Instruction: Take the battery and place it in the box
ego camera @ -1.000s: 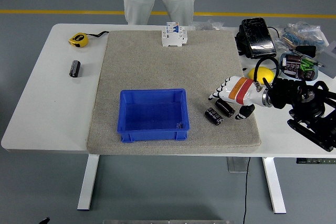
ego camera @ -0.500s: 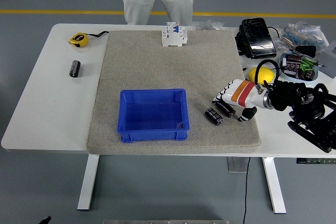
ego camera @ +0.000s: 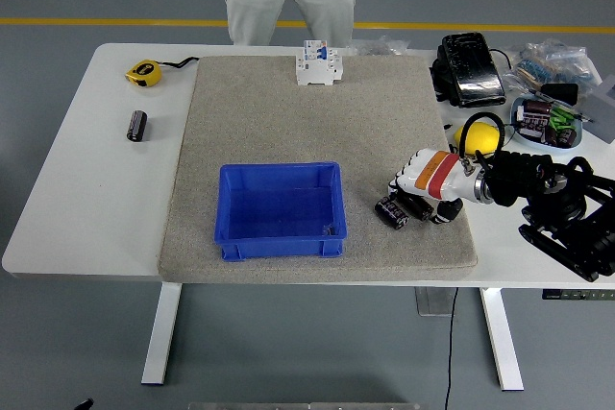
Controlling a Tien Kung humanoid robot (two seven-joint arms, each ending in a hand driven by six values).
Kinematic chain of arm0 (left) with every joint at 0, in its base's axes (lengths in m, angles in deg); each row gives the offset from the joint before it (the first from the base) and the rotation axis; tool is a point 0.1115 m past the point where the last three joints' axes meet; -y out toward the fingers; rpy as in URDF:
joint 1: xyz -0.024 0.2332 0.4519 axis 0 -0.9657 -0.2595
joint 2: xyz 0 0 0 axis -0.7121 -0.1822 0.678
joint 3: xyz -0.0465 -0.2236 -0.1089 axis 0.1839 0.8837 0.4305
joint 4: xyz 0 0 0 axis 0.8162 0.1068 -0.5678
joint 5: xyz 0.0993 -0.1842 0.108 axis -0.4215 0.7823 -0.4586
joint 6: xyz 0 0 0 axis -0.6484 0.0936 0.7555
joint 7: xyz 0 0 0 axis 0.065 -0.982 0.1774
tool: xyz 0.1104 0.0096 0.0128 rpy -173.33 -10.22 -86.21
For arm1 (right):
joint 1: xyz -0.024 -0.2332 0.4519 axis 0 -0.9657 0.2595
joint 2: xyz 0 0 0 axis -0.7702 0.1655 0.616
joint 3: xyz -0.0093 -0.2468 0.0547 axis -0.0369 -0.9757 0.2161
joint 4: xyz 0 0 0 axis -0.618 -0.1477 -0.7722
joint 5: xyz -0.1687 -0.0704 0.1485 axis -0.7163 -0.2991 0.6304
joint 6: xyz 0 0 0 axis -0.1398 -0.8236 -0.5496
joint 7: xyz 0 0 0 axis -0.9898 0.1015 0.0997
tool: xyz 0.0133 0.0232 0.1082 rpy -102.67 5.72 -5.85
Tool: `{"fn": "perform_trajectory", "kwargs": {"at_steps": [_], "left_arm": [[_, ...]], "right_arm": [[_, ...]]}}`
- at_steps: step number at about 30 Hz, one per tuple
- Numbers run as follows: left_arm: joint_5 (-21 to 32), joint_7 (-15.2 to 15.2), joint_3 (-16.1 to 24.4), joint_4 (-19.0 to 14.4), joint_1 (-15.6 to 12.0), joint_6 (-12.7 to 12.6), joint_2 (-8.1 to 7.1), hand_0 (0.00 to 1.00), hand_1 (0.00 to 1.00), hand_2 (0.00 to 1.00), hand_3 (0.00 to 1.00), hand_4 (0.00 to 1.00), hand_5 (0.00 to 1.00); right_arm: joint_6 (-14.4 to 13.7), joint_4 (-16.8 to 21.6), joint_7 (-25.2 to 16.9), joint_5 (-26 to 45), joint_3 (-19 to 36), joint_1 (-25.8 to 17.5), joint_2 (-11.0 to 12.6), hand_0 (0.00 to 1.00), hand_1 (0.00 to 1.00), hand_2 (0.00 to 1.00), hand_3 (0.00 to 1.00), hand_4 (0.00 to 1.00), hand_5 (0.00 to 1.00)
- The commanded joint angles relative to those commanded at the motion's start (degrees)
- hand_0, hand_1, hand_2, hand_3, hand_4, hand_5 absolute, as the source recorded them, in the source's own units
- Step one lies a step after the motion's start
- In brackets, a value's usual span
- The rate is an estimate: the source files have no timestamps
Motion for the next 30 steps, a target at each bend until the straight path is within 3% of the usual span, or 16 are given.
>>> {"fn": "perform_trajectory", "kwargs": {"at_steps": [3,4,10,22,30], "left_arm": [[-0.1,0.0,0.1,0.0,-0.1,0.0,-0.06,0.710,0.661,0.777,0.723,0.739,0.553],[-0.2,0.1,0.1,0.0,-0.1,0.0,-0.07,0.709,0.662,0.777,0.722,0.739,0.553],[-0.4,0.1,0.2,0.0,-0.2,0.1,-0.13,0.709,0.661,0.777,0.722,0.739,0.553],[-0.5,0.0,0.3,0.1,0.1,0.1,-0.35,0.707,0.657,0.773,0.722,0.739,0.553],[-0.3,-0.1,0.3,0.2,-0.1,0.1,-0.43,0.707,0.655,0.772,0.722,0.739,0.553]], "right_arm": [[-0.1,0.1,0.0,0.6,0.0,0.1,0.0,0.591,0.552,0.564,0.548,0.767,0.050],[-0.1,0.1,0.0,0.7,0.0,0.1,0.0,0.551,0.502,0.511,0.492,0.662,0.023],[0.0,0.3,0.1,1.1,0.3,0.3,0.1,0.538,0.482,0.490,0.469,0.629,0.015],[0.6,1.9,0.6,1.0,2.4,1.1,1.5,0.530,0.478,0.491,0.471,0.673,0.010],[1.5,7.4,1.6,1.3,7.6,1.2,2.3,0.533,0.479,0.494,0.470,0.650,0.024]]}}
